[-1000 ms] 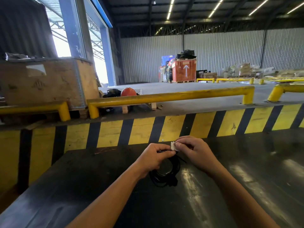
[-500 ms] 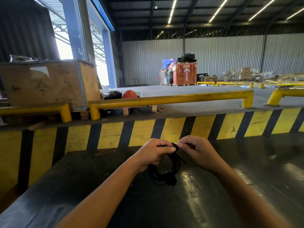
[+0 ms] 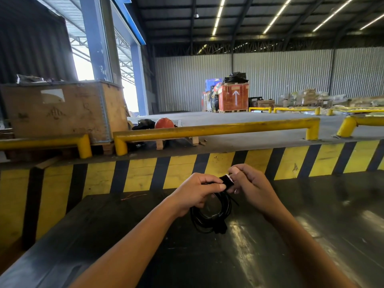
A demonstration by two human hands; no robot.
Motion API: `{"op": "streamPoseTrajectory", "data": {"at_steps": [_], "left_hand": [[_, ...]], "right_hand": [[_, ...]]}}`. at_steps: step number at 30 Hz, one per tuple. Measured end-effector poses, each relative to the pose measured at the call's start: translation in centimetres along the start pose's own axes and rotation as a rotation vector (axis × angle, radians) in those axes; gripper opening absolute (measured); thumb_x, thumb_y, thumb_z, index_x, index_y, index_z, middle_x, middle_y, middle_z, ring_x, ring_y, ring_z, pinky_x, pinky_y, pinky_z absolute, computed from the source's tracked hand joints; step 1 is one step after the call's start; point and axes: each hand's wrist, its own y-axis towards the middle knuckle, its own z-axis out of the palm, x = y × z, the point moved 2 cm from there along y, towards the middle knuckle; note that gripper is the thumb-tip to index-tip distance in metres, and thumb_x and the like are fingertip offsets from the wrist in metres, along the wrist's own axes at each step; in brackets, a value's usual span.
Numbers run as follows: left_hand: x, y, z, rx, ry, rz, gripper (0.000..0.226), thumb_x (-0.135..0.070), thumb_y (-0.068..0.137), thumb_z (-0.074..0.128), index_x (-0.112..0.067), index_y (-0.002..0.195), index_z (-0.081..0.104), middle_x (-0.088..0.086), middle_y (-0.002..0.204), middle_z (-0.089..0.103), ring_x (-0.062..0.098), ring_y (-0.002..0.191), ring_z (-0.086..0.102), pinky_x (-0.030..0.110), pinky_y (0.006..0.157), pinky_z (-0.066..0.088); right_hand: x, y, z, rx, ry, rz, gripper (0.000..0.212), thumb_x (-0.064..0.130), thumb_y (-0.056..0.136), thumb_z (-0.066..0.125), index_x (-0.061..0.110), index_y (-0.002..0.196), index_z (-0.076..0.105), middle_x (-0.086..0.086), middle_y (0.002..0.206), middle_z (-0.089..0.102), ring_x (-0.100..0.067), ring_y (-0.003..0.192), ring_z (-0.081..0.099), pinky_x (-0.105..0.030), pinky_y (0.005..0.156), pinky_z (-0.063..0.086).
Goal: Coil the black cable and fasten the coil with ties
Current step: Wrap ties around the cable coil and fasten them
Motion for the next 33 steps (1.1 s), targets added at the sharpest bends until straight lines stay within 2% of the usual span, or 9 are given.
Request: {"op": "streamPoseTrajectory", "data": {"at_steps": [2, 7, 12, 15, 19, 24, 27, 30, 33], "left_hand": [[-0.1, 0.0, 0.0, 0.003, 0.004, 0.007, 0.012, -0.023, 0.091, 0.061, -0.018, 0.096, 0.071, 0.002, 0.065, 0.050, 0.007, 0.045, 0.034, 0.018, 0.042, 0.025], [-0.1, 0.1, 0.1, 0.016, 0.026, 0.006, 0.014, -0.024, 0.090, 0.062, -0.018, 0.097, 0.072, -0.003, 0.062, 0.052, 0.004, 0.043, 0.036, 0.015, 0.041, 0.027], [-0.1, 0.1, 0.2, 0.011, 0.027, 0.003, 0.013, -0.024, 0.090, 0.062, -0.018, 0.096, 0.072, 0.002, 0.065, 0.050, 0.006, 0.045, 0.036, 0.016, 0.041, 0.027], [-0.1, 0.1, 0.2, 0.002, 0.003, 0.002, 0.014, -0.024, 0.090, 0.062, -0.015, 0.097, 0.071, 0.003, 0.065, 0.049, 0.006, 0.044, 0.035, 0.017, 0.040, 0.025], [-0.1, -0.1, 0.2, -0.002, 0.003, 0.000, 0.011, -0.023, 0.090, 0.062, -0.018, 0.095, 0.070, 0.000, 0.064, 0.051, 0.005, 0.042, 0.035, 0.016, 0.039, 0.026], [0.0, -0.2, 0.5, -0.023, 0.007, 0.003, 0.012, -0.022, 0.091, 0.061, -0.017, 0.100, 0.067, -0.004, 0.063, 0.053, 0.003, 0.041, 0.036, 0.015, 0.039, 0.027], [-0.1, -0.1, 0.4, -0.054, -0.015, -0.003, 0.016, -0.023, 0.090, 0.062, -0.018, 0.106, 0.061, -0.006, 0.062, 0.054, 0.002, 0.039, 0.037, 0.014, 0.037, 0.029], [-0.2, -0.1, 0.4, -0.050, -0.054, 0.020, 0.012, -0.022, 0.090, 0.062, -0.015, 0.099, 0.058, -0.006, 0.060, 0.053, 0.003, 0.039, 0.035, 0.014, 0.037, 0.029], [-0.5, -0.1, 0.7, -0.043, -0.058, 0.060, 0.011, -0.024, 0.089, 0.064, -0.015, 0.091, 0.057, -0.008, 0.056, 0.053, 0.004, 0.038, 0.034, 0.015, 0.036, 0.028]], "right_hand": [[0.4, -0.2, -0.2, 0.059, -0.056, -0.039, 0.029, 0.037, 0.090, 0.048, 0.015, 0.093, 0.067, -0.004, 0.074, 0.069, -0.014, 0.068, 0.066, -0.023, 0.061, 0.051], [-0.2, -0.1, -0.9, 0.027, -0.152, 0.002, 0.016, 0.014, 0.094, 0.051, 0.015, 0.091, 0.066, -0.001, 0.075, 0.069, -0.008, 0.068, 0.066, -0.021, 0.063, 0.052], [-0.6, -0.1, -1.3, -0.220, 0.202, 0.241, 0.020, 0.020, 0.100, 0.037, 0.012, 0.095, 0.054, -0.009, 0.070, 0.070, -0.012, 0.058, 0.067, -0.024, 0.056, 0.052], [-0.3, -0.2, -1.4, -0.229, 0.392, 0.272, 0.006, 0.015, 0.096, 0.047, 0.019, 0.096, 0.051, -0.004, 0.064, 0.071, -0.012, 0.059, 0.069, -0.023, 0.057, 0.056], [0.2, -0.2, -1.5, -0.153, 0.446, 0.254, 0.029, 0.007, 0.083, 0.065, 0.025, 0.101, 0.051, 0.001, 0.072, 0.074, -0.014, 0.073, 0.073, -0.024, 0.069, 0.059], [0.2, -0.3, -1.6, -0.139, 0.301, 0.223, 0.028, 0.007, 0.079, 0.070, 0.026, 0.096, 0.058, -0.006, 0.087, 0.072, -0.021, 0.080, 0.072, -0.034, 0.075, 0.057], [0.0, -0.5, -1.7, -0.172, 0.143, 0.155, 0.025, 0.005, 0.080, 0.069, 0.027, 0.089, 0.060, -0.007, 0.085, 0.071, -0.020, 0.079, 0.071, -0.028, 0.070, 0.059], [-0.2, -0.5, -1.7, -0.182, -0.051, 0.094, 0.024, 0.006, 0.079, 0.070, 0.025, 0.087, 0.059, -0.005, 0.086, 0.070, -0.018, 0.080, 0.069, -0.026, 0.068, 0.058], [0.0, -0.2, -1.4, -0.152, -0.175, 0.041, 0.014, 0.011, 0.079, 0.071, 0.015, 0.090, 0.064, -0.004, 0.084, 0.069, -0.020, 0.081, 0.067, -0.037, 0.074, 0.056]]}}
